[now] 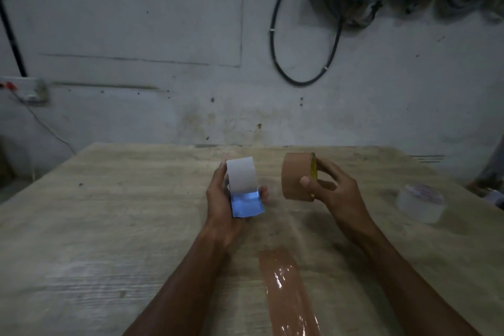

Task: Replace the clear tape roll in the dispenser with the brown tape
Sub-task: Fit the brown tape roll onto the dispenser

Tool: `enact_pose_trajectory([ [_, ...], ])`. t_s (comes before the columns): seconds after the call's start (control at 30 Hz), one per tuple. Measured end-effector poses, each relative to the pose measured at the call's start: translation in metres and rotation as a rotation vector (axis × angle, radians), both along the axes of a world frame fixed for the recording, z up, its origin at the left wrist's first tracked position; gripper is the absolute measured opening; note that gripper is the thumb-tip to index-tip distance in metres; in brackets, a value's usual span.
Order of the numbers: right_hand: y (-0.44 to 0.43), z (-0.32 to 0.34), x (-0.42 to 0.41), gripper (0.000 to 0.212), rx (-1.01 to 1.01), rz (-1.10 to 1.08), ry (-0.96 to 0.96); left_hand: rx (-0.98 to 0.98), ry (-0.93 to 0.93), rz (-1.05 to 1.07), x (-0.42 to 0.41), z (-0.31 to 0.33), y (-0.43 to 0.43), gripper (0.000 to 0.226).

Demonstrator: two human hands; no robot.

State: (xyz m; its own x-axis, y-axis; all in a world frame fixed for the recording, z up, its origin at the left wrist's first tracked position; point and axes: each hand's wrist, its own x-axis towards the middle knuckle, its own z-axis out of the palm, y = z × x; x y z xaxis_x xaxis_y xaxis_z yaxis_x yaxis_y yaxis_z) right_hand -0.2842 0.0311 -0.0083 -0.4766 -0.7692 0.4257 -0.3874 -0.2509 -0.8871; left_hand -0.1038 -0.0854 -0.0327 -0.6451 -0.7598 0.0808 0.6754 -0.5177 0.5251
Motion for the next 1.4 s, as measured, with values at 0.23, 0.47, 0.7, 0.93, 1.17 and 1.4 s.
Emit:
enact_pose_trajectory([
  [0.23,-0.018,-0.004,0.015,0.073,-0.075,0.252,-0.215,0.003,-0.118,0.087,-0.004,-0.006,-0.005,0.059],
  [0.47,-0.021,-0.011,0.026,0.058,-0.061,0.369,-0.266,-0.123,-0.302,0.222,-0.005,-0.004,0.003,0.039],
  [0.7,-0.016,-0.01,0.032,0.058,-0.033,0.406,-0.283,-0.122,-0.299,0.24,-0.006,0.001,0.01,0.031],
  [0.93,-0.014,-0.008,0.039,0.044,-0.002,0.423,-0.344,-0.099,-0.3,0.271,-0.003,0.005,0.015,0.032],
  [1.17,-0.009,-0.002,0.043,0.04,0.057,0.461,-0.441,-0.213,-0.414,0.334,-0.003,0.007,0.015,0.04],
  [1.4,-0.008,-0.006,0.049,0.04,0.091,0.541,-0.353,-0.294,-0.587,0.391,-0.007,0.002,0.016,0.066],
])
